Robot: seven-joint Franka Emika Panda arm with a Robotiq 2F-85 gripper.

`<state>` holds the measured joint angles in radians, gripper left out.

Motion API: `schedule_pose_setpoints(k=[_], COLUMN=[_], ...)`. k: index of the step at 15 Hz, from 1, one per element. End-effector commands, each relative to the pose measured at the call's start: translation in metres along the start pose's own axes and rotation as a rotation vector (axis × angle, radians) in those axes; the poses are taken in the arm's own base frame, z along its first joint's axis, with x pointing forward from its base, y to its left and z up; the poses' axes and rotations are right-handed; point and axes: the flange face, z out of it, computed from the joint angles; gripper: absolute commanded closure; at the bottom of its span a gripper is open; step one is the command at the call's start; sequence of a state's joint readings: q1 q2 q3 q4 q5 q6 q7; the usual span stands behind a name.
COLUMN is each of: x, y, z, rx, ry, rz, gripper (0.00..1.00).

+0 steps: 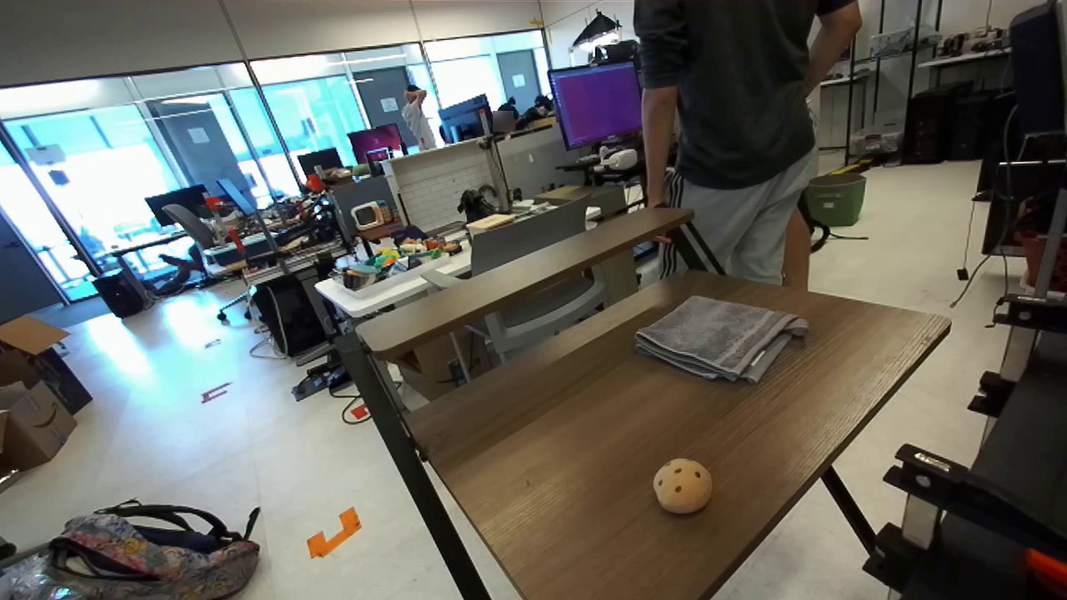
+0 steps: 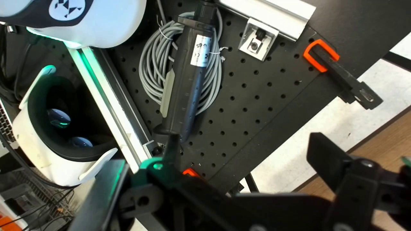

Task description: Move the cookie backwards, wipe the tabletop with the grey towel

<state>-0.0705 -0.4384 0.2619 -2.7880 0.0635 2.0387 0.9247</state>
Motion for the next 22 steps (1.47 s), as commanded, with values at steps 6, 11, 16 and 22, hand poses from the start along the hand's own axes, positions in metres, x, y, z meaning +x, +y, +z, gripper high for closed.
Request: schedule_pose_setpoints(k=[6,11,16,22], x=[0.015,0.02,0.026,0.052], y=[0.002,0.003,0.006,0.022], z=[0.014,0.01,0.011,0.019], rx=[-0.213,-0.232,-0.248,-0.325], ry=[0.193,0.242,0.215,0.24], rz=[-0.247,-0.289,-0.209,0.146], gripper=[0.0,0.0,0.0,0.0])
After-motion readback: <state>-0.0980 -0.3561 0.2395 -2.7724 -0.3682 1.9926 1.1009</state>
